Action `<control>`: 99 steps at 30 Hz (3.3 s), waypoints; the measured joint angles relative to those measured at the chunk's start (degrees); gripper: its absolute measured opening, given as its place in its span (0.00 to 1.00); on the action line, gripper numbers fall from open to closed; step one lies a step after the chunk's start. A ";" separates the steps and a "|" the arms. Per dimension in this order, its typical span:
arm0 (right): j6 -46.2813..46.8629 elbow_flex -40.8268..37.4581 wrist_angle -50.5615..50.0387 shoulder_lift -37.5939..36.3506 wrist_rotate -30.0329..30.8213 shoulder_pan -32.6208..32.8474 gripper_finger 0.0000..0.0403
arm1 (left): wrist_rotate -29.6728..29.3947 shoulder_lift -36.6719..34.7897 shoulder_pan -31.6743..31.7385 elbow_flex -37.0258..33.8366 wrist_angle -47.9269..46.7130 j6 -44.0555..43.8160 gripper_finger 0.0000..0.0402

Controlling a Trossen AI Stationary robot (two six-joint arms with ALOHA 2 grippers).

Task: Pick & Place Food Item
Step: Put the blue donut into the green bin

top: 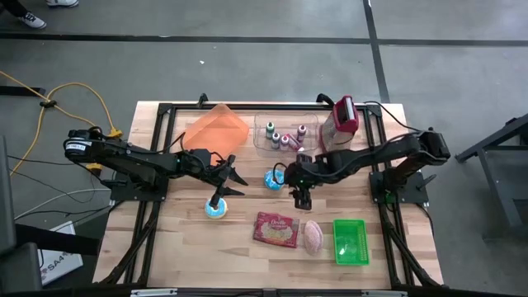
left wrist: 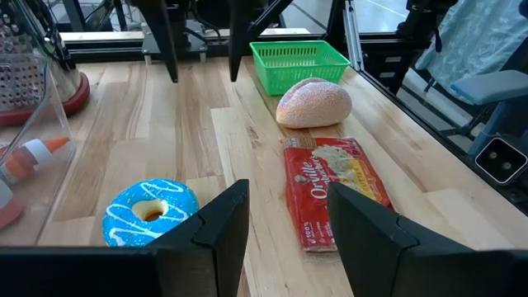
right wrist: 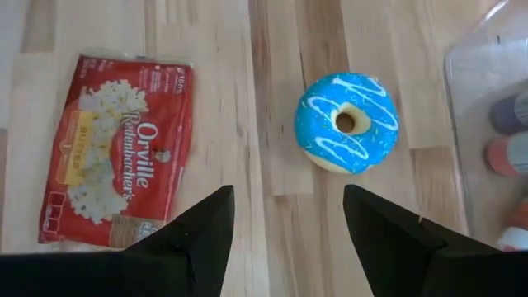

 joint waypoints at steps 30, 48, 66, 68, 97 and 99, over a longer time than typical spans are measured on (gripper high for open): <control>-12.30 -0.04 13.87 13.55 -3.43 -5.40 0.54 | 0.00 0.00 0.01 0.00 0.01 0.00 0.39; -13.60 -0.04 17.99 17.66 -1.09 -6.18 0.54 | 0.01 0.00 0.01 0.00 0.00 0.00 0.39; -12.03 -2.47 19.81 17.66 -1.66 -6.18 0.54 | 0.01 0.00 0.01 0.00 -0.01 0.00 0.39; -12.03 -2.54 19.70 17.66 -1.66 -6.18 0.54 | -0.01 0.00 0.00 0.00 -0.01 0.00 0.39; -13.14 -2.47 21.86 20.74 -2.75 -6.86 0.45 | 0.01 0.00 0.02 0.00 0.21 0.00 0.39; -13.14 -2.47 21.63 20.74 -2.77 -6.88 0.41 | 0.00 0.00 0.01 0.00 0.21 0.01 0.39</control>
